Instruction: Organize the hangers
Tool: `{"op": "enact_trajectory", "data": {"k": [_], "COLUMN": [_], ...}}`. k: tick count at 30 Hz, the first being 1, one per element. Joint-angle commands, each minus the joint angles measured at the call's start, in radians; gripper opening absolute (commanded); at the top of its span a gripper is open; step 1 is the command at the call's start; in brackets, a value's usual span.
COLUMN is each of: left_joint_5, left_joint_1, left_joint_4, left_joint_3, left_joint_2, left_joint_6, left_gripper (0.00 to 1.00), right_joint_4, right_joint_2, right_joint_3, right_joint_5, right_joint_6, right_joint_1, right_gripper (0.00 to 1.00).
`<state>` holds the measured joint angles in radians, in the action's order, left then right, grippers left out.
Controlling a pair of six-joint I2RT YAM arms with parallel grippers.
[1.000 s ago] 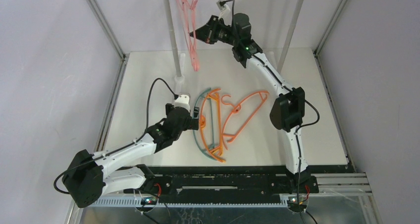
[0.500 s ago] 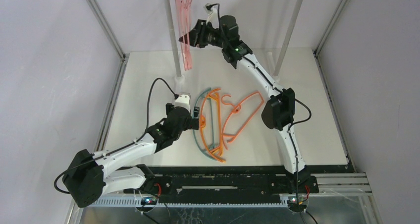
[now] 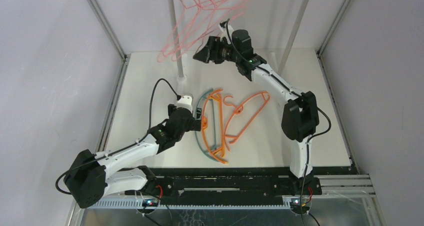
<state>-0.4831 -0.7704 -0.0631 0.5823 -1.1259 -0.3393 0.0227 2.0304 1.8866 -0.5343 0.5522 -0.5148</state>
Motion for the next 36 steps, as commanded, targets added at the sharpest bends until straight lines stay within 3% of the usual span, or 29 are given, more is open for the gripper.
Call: {"op": "enact_trajectory", "data": {"k": [1, 12, 20, 26, 31, 36], "left_joint_5": [-0.006, -0.021, -0.042, -0.004, 0.018, 0.024], "left_joint_1": [-0.004, -0.004, -0.004, 0.036, 0.049, 0.049], "left_joint_4": [0.039, 0.039, 0.02, 0.021, 0.022, 0.022], "left_joint_3": [0.0, 0.0, 0.012, 0.002, -0.004, -0.006], "left_joint_2": [0.003, -0.008, -0.023, -0.029, -0.025, -0.021], "left_joint_6": [0.014, 0.023, 0.023, -0.002, -0.004, -0.008], "left_gripper": [0.97, 0.97, 0.97, 0.99, 0.99, 0.99], "right_joint_4": [-0.023, -0.032, 0.13, 0.215, 0.29, 0.307], "right_joint_2": [-0.154, -0.362, -0.533, -0.679, -0.739, -0.677], "right_joint_3": [-0.085, -0.328, -0.51, -0.758, -0.923, -0.987], "right_joint_5": [0.024, 0.07, 0.243, 0.425, 0.549, 0.711], "right_joint_6": [-0.055, -0.089, -0.201, -0.222, -0.179, -0.072], "right_joint_1": [0.018, 0.052, 0.043, 0.01, -0.065, -0.193], "right_gripper": [0.8, 0.82, 0.81, 0.8, 0.76, 0.74]}}
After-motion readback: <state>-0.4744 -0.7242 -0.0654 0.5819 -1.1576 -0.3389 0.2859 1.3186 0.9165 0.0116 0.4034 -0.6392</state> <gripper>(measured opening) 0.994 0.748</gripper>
